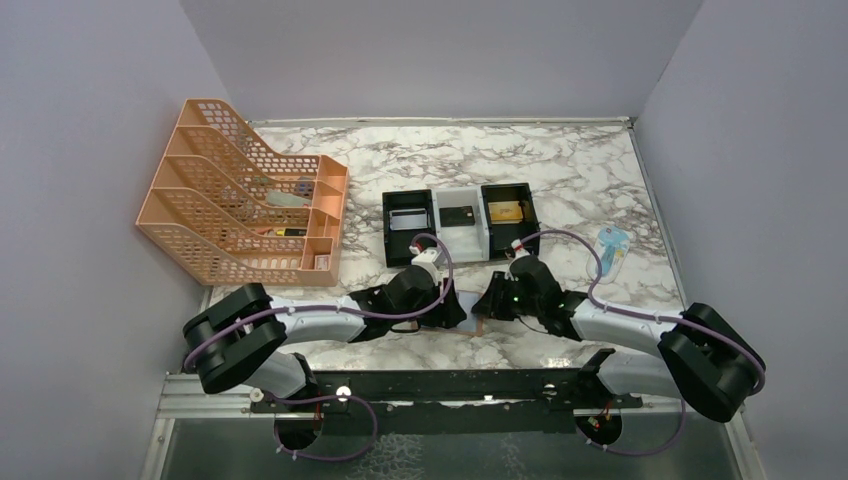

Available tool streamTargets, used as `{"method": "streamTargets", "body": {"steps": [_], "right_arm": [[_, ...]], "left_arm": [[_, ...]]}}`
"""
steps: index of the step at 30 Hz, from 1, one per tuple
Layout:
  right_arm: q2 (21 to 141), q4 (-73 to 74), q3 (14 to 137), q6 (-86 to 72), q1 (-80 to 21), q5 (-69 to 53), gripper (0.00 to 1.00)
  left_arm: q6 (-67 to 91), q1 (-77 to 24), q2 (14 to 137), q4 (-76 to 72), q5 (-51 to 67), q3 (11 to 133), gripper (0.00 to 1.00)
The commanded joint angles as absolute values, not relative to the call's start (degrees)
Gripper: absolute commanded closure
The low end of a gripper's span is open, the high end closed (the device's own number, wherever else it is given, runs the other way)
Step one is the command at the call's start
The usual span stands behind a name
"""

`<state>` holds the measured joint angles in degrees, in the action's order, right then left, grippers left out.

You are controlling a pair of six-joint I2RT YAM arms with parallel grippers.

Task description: Take the credit cards out of the card holder

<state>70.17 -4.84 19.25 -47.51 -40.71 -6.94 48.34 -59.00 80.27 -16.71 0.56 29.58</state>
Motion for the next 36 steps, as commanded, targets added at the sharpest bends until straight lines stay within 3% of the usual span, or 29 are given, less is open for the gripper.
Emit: {"method": "streamTargets", "body": {"steps": [1,19,36], "right_arm": [[72.12,-1.68,16.6,-46.46,-40.77,-3.13,0.8],[75.46,-2.91,16.96,-46.7,-40.78,-5.32,0.8],[69.54,2.1,19.51,-45.61,-40.78,-7.02,0.76]], "left_arm": [[49.64,-59.24,81.58,-19.77,-1.34,29.93,0.41],[51.47,-59.48,81.61,-21.27,-1.42,28.64,0.46],[51.85,-59.5,83.58,-19.28,-4.55,27.34,0.46]]}}
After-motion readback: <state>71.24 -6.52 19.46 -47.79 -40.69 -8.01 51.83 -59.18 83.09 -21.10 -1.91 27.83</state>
